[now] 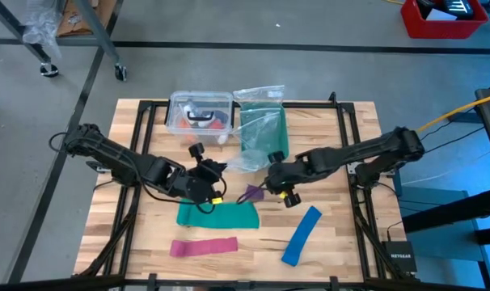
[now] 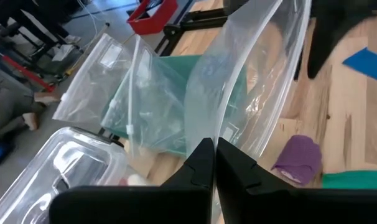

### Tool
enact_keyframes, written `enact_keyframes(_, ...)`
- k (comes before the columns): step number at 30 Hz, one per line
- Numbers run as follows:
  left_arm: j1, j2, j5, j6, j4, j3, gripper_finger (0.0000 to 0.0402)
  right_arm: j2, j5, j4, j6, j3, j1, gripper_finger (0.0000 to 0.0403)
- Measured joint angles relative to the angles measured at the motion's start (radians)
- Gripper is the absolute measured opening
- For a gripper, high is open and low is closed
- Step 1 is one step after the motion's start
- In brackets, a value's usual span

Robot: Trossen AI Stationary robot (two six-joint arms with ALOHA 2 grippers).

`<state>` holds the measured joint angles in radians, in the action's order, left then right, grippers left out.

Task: Roll bandage
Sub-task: Insert the purple bandage into the transparent zip bag

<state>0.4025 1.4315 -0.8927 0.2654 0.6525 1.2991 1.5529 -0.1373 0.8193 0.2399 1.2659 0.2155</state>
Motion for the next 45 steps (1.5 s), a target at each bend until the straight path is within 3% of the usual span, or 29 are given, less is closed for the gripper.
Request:
enact_keyframes(6,0.004,0.001,-0.002,0.021,0.005,0.000,0.0000,0.060,0.096,0.069,-0.043,-0.002,-0.013,0.0076)
enact_keyframes(10,0.004,0.001,-0.004,0.036,0.017,0.000,0.0000,0.044,0.095,0.094,-0.080,-0.033,-0.023,0.0076)
enact_keyframes(16,0.004,0.001,-0.032,0.072,0.019,0.000,0.0000,-0.063,0.111,0.003,-0.082,-0.128,-0.021,0.0076)
enact_keyframes(21,0.004,0.001,-0.035,0.086,0.018,0.000,0.0000,-0.239,0.131,-0.104,-0.130,-0.292,-0.020,0.0076)
enact_keyframes(24,0.004,0.001,-0.035,0.117,0.017,0.000,0.0000,-0.376,0.131,-0.239,-0.174,-0.446,-0.020,0.0076)
enact_keyframes(28,0.004,0.001,-0.035,0.131,0.017,0.000,0.0000,-0.531,0.146,-0.593,-0.249,-0.686,-0.019,0.0076)
enact_keyframes(33,0.004,0.001,-0.035,0.171,0.012,0.000,0.0000,-0.570,0.160,-1.008,-0.346,-0.884,-0.019,0.0076)
enact_keyframes(39,0.004,0.001,-0.035,0.205,0.009,0.000,0.0000,-0.517,0.069,-1.040,-0.424,-0.918,-0.020,0.0076)
enact_keyframes(45,0.004,0.001,-0.035,0.206,-0.007,0.000,0.0000,-0.438,0.149,-1.069,-0.521,-0.914,-0.020,0.0076)
